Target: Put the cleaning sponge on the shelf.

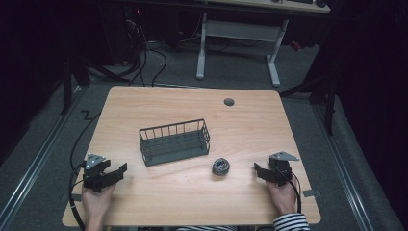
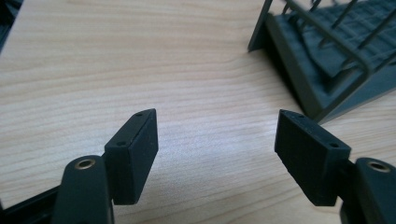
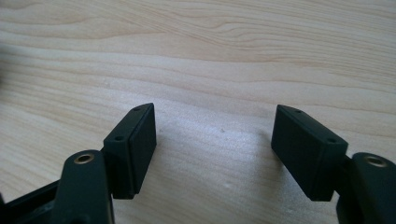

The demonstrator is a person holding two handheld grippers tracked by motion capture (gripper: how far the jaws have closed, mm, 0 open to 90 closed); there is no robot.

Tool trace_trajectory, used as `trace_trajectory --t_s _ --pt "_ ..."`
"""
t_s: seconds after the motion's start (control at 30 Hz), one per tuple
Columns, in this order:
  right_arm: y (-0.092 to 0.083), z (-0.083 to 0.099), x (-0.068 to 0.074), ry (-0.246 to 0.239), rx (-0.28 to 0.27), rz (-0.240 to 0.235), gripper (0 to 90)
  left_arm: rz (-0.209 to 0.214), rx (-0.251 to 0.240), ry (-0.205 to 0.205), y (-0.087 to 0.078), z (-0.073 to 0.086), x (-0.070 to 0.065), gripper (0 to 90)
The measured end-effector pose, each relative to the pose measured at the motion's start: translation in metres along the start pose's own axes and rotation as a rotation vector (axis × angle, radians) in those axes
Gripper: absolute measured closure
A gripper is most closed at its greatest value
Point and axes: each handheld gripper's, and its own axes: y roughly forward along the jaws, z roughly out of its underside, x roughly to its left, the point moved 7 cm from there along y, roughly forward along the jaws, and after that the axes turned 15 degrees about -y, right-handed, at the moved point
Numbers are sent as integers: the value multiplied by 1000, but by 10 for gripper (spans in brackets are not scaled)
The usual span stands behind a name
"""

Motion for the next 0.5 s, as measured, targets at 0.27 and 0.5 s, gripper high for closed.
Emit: trace_trajectory --t_s 0.27,0.5 --pt "-2 -1 8 -27 -6 -37 315 -62 7 48 14 5 0 303" --pt "-7 -3 20 -46 -46 -81 315 -94 37 79 21 9 0 284"
